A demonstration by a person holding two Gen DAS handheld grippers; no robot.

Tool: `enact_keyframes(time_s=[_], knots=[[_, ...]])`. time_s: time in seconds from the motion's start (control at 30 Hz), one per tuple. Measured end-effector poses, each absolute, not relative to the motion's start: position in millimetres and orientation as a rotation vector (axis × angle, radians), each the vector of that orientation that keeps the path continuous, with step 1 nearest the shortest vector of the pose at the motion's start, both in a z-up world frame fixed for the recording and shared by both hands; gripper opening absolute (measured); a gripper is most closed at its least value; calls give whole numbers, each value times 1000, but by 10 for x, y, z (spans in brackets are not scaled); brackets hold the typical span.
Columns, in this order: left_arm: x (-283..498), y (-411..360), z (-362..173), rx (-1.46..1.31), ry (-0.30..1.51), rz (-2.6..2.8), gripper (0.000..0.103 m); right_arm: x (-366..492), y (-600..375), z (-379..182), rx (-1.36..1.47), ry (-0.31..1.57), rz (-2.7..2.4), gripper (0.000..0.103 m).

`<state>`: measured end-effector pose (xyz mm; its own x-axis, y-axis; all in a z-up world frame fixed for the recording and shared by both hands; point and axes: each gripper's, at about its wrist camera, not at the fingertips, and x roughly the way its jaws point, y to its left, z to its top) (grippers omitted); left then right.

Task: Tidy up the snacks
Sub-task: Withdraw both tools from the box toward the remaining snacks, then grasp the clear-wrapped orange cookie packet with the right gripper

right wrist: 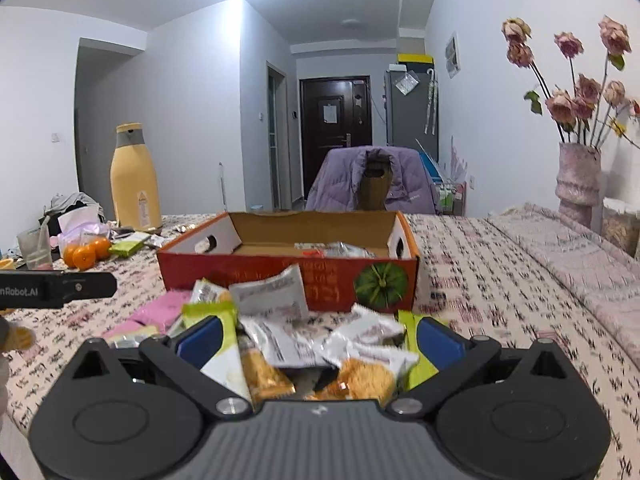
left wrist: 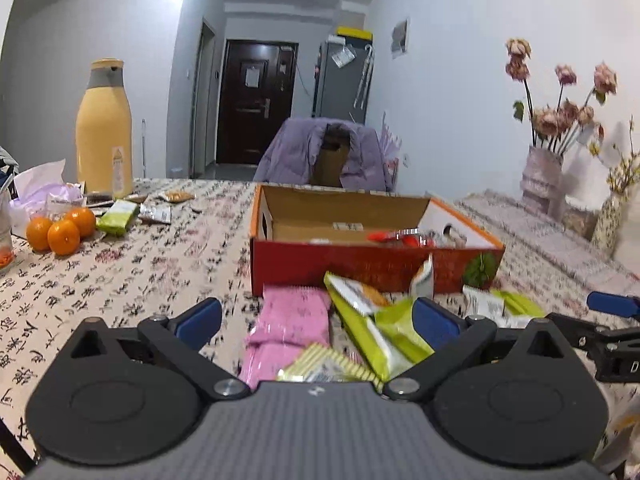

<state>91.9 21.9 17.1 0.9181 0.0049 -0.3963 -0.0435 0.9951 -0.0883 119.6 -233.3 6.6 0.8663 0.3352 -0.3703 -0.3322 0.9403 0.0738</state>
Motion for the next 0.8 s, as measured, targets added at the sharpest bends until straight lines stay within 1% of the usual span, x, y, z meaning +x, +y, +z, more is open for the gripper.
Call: enact_keyframes(time_s=[0.27, 0.33, 0.4, 0.5, 0.57, 0.8], knots=[[924, 247, 76, -97, 431, 39, 103, 1249, -2487, -17, 39, 410, 289, 103], [943, 260, 53, -103, 441, 42, 103, 1297, -2501, -34, 35, 424, 267, 101], [959, 267, 43, -105, 445, 41, 103, 1359, -2499, -65, 27, 443, 249, 97], [973, 263, 36, -105, 448, 40, 103, 1473, -2482, -130, 14, 479, 216, 96], [984, 262, 29, -104, 451, 38, 103, 1546, -2466, -168, 14, 498, 202, 88], [1013, 285, -2, -117, 460, 48, 103, 1730, -2373, -275, -1, 546, 179, 83]])
